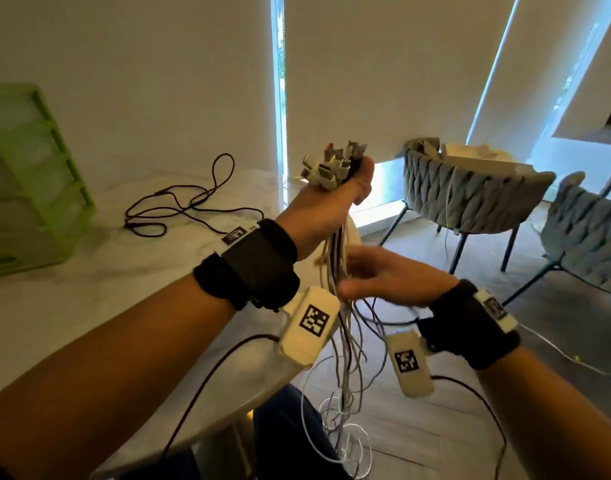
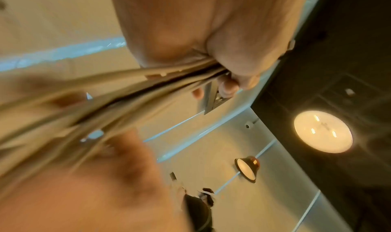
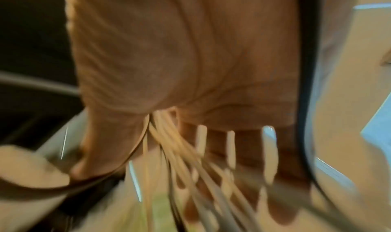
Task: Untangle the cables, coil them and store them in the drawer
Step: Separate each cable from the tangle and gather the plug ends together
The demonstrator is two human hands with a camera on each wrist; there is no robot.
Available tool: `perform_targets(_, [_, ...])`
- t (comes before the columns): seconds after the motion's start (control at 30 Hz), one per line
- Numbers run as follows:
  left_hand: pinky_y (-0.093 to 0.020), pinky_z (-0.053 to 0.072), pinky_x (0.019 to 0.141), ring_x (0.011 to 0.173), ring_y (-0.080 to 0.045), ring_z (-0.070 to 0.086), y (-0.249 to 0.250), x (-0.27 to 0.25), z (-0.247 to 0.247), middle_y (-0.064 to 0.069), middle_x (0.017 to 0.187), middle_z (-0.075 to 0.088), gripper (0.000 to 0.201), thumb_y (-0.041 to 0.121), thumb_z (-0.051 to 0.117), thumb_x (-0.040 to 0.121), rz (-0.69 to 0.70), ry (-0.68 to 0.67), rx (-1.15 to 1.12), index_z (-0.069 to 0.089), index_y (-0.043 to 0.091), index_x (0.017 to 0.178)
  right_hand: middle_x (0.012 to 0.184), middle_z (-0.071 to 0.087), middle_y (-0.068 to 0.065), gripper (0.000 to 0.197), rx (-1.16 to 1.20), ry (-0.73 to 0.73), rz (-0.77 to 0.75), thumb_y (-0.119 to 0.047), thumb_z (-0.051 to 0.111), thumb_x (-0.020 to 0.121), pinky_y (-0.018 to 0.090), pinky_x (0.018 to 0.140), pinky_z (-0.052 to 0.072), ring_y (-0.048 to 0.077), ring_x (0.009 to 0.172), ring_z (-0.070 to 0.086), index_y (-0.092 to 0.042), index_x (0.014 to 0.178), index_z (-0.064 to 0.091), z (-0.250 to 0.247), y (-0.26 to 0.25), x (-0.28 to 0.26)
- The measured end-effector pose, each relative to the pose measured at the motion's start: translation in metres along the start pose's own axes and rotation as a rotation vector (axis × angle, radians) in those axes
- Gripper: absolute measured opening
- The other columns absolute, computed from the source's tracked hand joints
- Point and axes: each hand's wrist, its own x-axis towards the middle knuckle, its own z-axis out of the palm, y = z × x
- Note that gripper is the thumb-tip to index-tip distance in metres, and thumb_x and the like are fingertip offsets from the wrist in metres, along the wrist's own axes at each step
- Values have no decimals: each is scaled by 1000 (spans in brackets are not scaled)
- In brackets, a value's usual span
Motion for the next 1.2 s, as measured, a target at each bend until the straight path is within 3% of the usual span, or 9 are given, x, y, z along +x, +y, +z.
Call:
perform_targets(0.1, [-34, 47, 87, 97, -17, 64, 1, 3, 6, -1, 87, 68, 41, 43, 38, 100, -103, -86, -168, 56, 12, 81, 83, 66, -8, 7, -261, -101, 105, -33, 64, 90, 30, 81, 52, 5, 77, 63, -26, 89, 65, 15, 36, 3])
perform_targets(0.27, [-40, 52, 84, 69, -20, 64, 4, 6, 11, -2, 61, 61, 46, 40, 34, 102, -126, -242, -495, 41, 12, 67, 89, 67, 0, 28, -475, -63, 363, -44, 58, 92, 31, 81, 47, 11, 80, 59, -18, 90, 68, -15, 113, 4])
perform_targets(0.37, [-31, 46, 65, 51, -15, 40, -3, 9, 13, 0, 50, 37, 47, 37, 34, 103, -125, -260, -536, 38, 14, 63, 78, 61, 5, 30, -499, 328, 389, -40, 55, 95, 32, 69, 42, 20, 70, 56, -15, 82, 65, -38, 134, 4])
perform_targets(0.5, [-33, 43, 65, 49, -13, 29, -13, 19, 8, 3, 49, 27, 48, 42, 34, 102, -155, -178, -620, 36, 15, 62, 83, 46, 7, 25, -635, 897, 380, -28, 40, 100, 31, 65, 32, 27, 72, 45, -12, 96, 58, -39, 134, 5])
perform_targets(0.63, [-32, 36, 60, 50, -13, 22, -17, 26, 1, 5, 49, 25, 50, 46, 36, 100, -186, -153, -610, 38, 17, 59, 94, 62, 2, 17, -520, 267, 457, -35, 59, 93, 30, 76, 45, 23, 90, 62, -22, 102, 66, -27, 137, 11])
perform_targets(0.73, [-30, 33, 56, 52, -15, 15, -26, 25, -2, 5, 50, 23, 48, 46, 40, 99, -233, -195, -506, 36, 19, 60, 107, 67, -3, 42, -440, -55, 479, -34, 77, 78, 35, 94, 48, 15, 98, 64, -30, 117, 62, -40, 92, 6])
perform_targets(0.97, [-29, 29, 53, 39, -10, 20, -43, 23, 3, 6, 44, 23, 51, 25, 52, 97, -378, -128, -498, 37, 21, 48, 102, 69, 1, 23, -94, 511, -175, -28, 45, 101, 30, 84, 55, 12, 99, 66, -19, 108, 65, -66, -43, 22])
perform_targets(1.07, [-29, 27, 53, 40, -11, 19, -42, 20, 3, 5, 45, 23, 47, 16, 49, 97, -400, -90, -510, 32, 19, 53, 115, 64, -11, 26, -189, 461, -382, -31, 43, 101, 20, 92, 49, 1, 110, 59, -25, 116, 62, -46, -73, 37])
perform_targets(1.2, [-34, 40, 55, 40, -13, 33, -44, 15, -1, 2, 43, 34, 31, 8, 36, 99, -397, -81, -409, 43, 10, 69, 91, 65, -12, 20, -560, 416, -365, -29, 53, 96, 21, 78, 49, 4, 85, 62, -17, 99, 69, -31, -76, 54])
